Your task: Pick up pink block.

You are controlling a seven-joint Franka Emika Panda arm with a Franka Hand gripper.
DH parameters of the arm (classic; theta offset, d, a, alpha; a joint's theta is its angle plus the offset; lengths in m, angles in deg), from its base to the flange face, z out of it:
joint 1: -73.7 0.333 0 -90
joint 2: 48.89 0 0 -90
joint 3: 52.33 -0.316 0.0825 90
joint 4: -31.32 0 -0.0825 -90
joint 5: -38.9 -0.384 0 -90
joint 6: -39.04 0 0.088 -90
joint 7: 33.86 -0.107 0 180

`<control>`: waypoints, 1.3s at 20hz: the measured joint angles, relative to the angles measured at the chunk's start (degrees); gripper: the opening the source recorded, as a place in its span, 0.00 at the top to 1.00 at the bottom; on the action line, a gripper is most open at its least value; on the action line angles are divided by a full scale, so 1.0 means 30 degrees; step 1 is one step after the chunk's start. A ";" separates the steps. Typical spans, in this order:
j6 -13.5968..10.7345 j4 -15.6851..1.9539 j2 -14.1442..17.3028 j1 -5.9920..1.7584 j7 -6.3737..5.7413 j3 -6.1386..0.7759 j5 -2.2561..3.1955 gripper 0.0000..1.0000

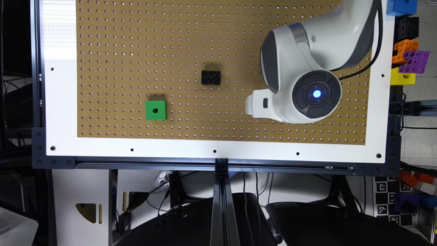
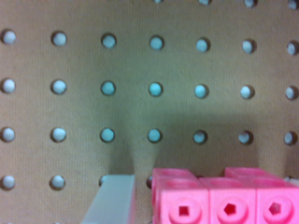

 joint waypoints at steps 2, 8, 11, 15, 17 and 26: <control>-0.0026 -0.0311 0.0189 -0.0002 0.0004 0.0008 0.0002 1.00; -0.0084 -0.0305 0.0186 -0.0009 0.0004 0.0016 0.0003 1.00; -0.0169 -0.0305 0.0172 -0.0014 0.0003 0.0027 0.0006 1.00; -0.0288 -0.0304 0.0072 -0.0021 0.0003 0.0032 0.0007 1.00; -0.0812 -0.0309 -0.0404 -0.0040 0.0003 0.0033 0.0007 1.00; -0.3309 -0.0311 -0.2728 -0.0048 -0.0007 0.0032 0.0007 1.00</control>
